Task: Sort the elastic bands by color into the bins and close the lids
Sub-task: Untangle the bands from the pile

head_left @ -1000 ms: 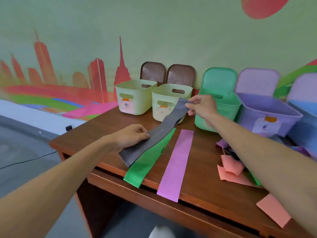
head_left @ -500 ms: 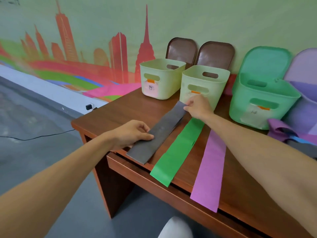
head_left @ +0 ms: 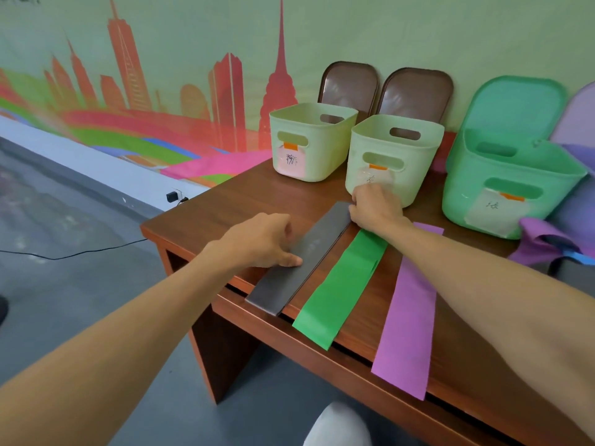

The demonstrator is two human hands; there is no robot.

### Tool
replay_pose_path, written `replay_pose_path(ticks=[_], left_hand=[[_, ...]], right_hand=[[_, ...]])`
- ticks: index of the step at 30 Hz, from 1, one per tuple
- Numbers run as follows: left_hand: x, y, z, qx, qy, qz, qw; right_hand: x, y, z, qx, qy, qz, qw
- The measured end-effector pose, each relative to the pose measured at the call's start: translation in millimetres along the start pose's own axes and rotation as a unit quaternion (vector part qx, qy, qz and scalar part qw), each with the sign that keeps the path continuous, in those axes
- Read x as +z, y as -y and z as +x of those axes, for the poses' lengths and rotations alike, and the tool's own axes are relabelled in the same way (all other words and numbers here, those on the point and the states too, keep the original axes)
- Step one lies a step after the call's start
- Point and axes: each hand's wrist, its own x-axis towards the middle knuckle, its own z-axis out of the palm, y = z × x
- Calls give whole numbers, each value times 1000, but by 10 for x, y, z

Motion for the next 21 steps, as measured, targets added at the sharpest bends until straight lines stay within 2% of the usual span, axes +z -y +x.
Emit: replay_pose_path(ticks=[4, 8, 12, 15, 19, 21], left_hand=[[54, -125, 39, 91, -54, -12, 994], [189, -538, 51, 128, -86, -91, 984], [366, -1078, 64, 165, -71, -170, 969], [492, -1486, 78, 190, -32, -224, 955], [773, -2130, 102, 179, 21, -357, 916], [991, -2419, 140, 157, 7, -401, 902]], right_hand=[[-302, -80, -106, -22, 16, -28, 999], [-721, -432, -336, -31, 82, -24, 996], [-1145, -940, -758, -46, 115, -30, 992], [-1443, -1325, -1119, -50, 129, -30, 990], [-1670, -1868, -1493, -9, 93, 0, 996], [-1695, -2102, -1635, 20, 65, 38, 997]])
